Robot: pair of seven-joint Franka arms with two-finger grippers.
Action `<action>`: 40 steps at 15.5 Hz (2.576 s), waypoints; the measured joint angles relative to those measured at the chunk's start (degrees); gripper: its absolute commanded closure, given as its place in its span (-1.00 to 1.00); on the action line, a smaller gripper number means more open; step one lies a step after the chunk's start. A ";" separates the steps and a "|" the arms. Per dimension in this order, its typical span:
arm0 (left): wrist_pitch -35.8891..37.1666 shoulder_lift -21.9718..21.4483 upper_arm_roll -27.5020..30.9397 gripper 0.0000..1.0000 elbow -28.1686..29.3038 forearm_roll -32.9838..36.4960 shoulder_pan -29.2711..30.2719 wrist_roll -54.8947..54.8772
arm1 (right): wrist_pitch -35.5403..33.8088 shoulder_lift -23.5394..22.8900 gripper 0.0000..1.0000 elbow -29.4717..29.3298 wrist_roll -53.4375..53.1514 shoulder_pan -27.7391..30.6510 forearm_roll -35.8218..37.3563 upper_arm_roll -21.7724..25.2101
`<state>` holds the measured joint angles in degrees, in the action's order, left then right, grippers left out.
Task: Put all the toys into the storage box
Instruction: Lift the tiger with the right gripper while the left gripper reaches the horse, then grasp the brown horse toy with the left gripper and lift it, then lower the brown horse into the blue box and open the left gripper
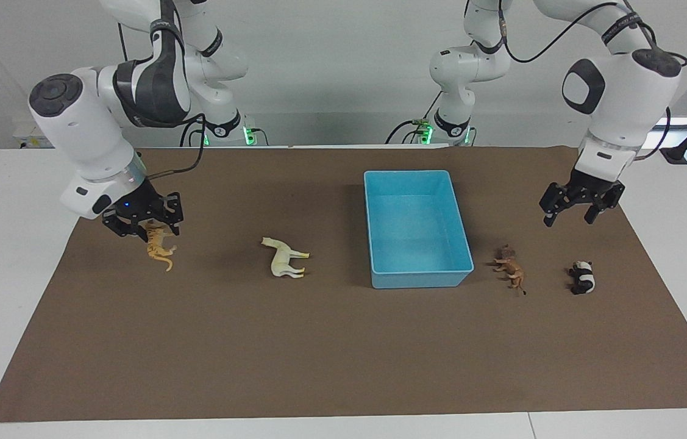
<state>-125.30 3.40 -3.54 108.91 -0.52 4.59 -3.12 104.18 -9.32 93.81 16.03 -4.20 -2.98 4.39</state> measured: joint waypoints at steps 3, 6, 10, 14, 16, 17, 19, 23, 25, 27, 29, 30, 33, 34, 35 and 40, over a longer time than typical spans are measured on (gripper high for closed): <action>-9.13 6.43 -0.61 -1.00 2.58 0.00 -0.35 0.07 | -2.39 0.99 1.00 -2.65 -2.05 -0.73 0.00 -0.31; -15.88 9.95 -0.63 -1.00 5.58 -0.02 -0.45 4.17 | -5.66 2.06 1.00 -5.32 -5.36 -3.07 0.13 -0.50; -17.28 11.62 -0.86 -1.00 8.59 -0.02 -0.83 9.57 | -8.89 4.24 1.00 -6.30 -7.39 -3.28 0.35 -0.52; -22.03 12.10 -0.85 0.56 13.00 -0.02 -1.03 13.88 | -11.17 6.15 1.00 -6.52 -8.65 -2.79 0.38 0.05; -22.22 12.20 -0.95 1.00 13.25 -0.02 -1.63 15.51 | -12.15 6.73 1.00 -6.57 -8.76 -2.59 0.38 0.17; -22.23 12.18 -0.95 1.00 13.15 -0.02 -1.87 15.79 | -12.24 6.83 1.00 -6.58 -8.77 -2.56 0.39 0.18; -20.95 12.13 -0.95 1.00 12.18 -0.02 -2.06 15.91 | -12.26 6.83 1.00 -6.57 -8.78 -2.55 0.41 0.17; 0.62 11.19 -1.10 1.00 -2.58 -0.06 -2.86 16.68 | -12.26 6.83 1.00 -6.52 -8.80 -2.78 0.41 0.09; 12.91 10.02 -1.68 1.00 -11.44 -0.12 -3.77 18.36 | -12.26 6.83 1.00 -6.50 -8.83 -2.88 0.41 0.07; 18.57 8.23 -2.78 1.00 -14.62 -0.24 -5.89 22.33 | -12.26 6.83 1.00 -6.40 -8.84 -2.84 0.42 0.10; 19.05 6.68 -3.30 1.00 -12.54 -0.28 -10.98 27.99 | -12.26 6.83 1.00 -6.31 -8.85 -2.80 0.42 0.11; 17.37 6.00 -3.48 1.00 -9.87 -0.28 -13.68 30.25 | -12.26 6.83 1.00 -6.26 -8.86 -2.78 0.43 0.11; 6.00 3.57 -3.67 -0.99 1.84 -0.28 -18.45 32.64 | -12.26 6.83 1.00 -6.14 -8.87 -2.66 0.43 0.12; 3.85 2.82 -3.66 -1.00 4.68 -0.28 -18.62 32.64 | -12.26 6.83 1.00 -6.11 -8.87 -2.64 0.43 0.12; 2.94 2.21 -3.51 -1.00 6.28 -0.28 -18.58 32.60 | -12.26 6.83 1.00 -6.06 -8.88 -2.64 0.43 0.12; 3.30 -0.09 -2.90 -1.00 6.30 -0.17 -18.46 31.13 | -12.26 6.83 1.00 -5.94 -9.67 -2.75 0.43 0.05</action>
<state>-121.99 3.31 -6.45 115.21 -0.69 -13.87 28.01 91.92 -2.48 87.86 6.36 -6.95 -2.55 4.44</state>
